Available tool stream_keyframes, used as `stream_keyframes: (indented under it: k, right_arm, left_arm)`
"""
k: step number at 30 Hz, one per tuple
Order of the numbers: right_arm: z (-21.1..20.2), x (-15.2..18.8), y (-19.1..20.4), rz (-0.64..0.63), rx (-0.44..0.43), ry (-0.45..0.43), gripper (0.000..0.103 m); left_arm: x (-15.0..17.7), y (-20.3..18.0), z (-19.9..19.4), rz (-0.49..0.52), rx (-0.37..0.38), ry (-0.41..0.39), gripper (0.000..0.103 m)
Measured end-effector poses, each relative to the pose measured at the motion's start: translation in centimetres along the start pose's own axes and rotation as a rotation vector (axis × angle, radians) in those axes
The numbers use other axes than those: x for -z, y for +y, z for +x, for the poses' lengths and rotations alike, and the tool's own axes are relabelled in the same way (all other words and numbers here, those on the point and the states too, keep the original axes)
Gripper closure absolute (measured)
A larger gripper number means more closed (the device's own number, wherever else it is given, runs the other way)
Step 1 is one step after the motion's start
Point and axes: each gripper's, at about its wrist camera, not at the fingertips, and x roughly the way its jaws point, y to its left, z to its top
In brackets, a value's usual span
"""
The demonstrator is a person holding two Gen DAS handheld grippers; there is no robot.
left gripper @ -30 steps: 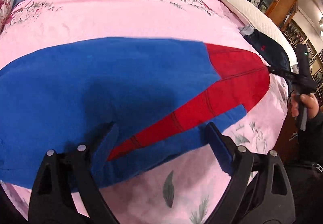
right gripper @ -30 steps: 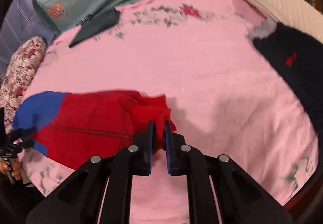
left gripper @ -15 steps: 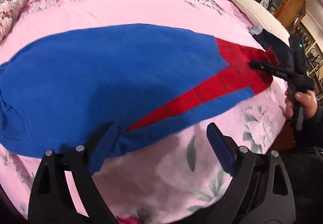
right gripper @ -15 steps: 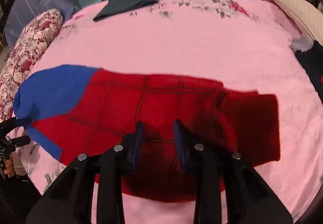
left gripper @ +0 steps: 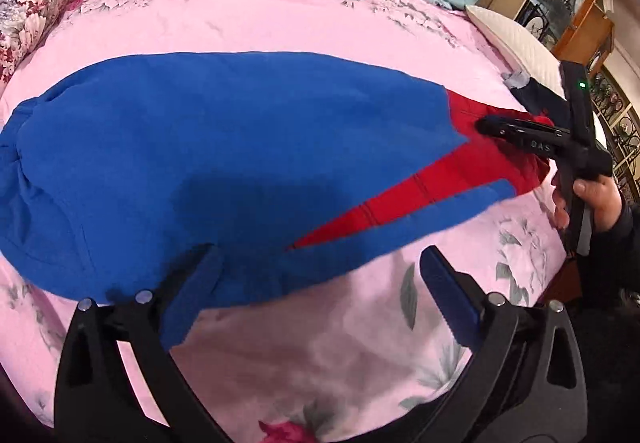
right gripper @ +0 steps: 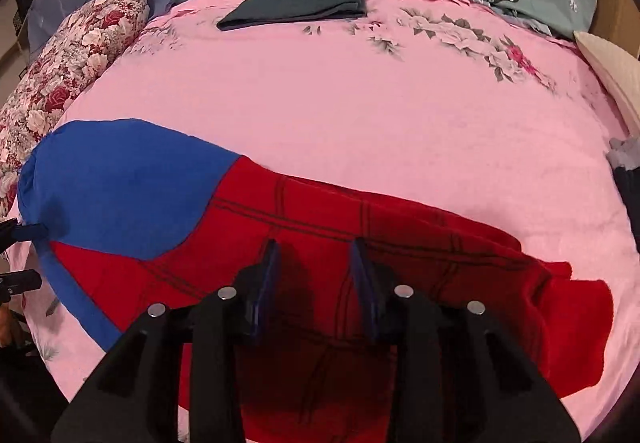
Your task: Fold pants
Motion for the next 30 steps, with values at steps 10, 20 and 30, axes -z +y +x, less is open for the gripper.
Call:
stream_keyframes:
  k: [10,20,30]
  right_arm:
    - [-2.9,-0.1,2.2,0.025,-0.154,-0.065,0.051]
    - [-9.8,3.0,-5.8,0.264,-0.090,-0.238,0.039]
    - [-7.8,8.4,-13.4,0.516,-0.082,-0.170,0.032]
  left_arm:
    - [-2.2,10.2,-5.8,-0.281,-0.129,-0.231,0.002]
    - [-3.0,8.1,-4.6,-0.280,-0.080,-0.212,0.004]
    - [-7.3,-8.9,2.4,0.093,0.148,-0.115,0.003]
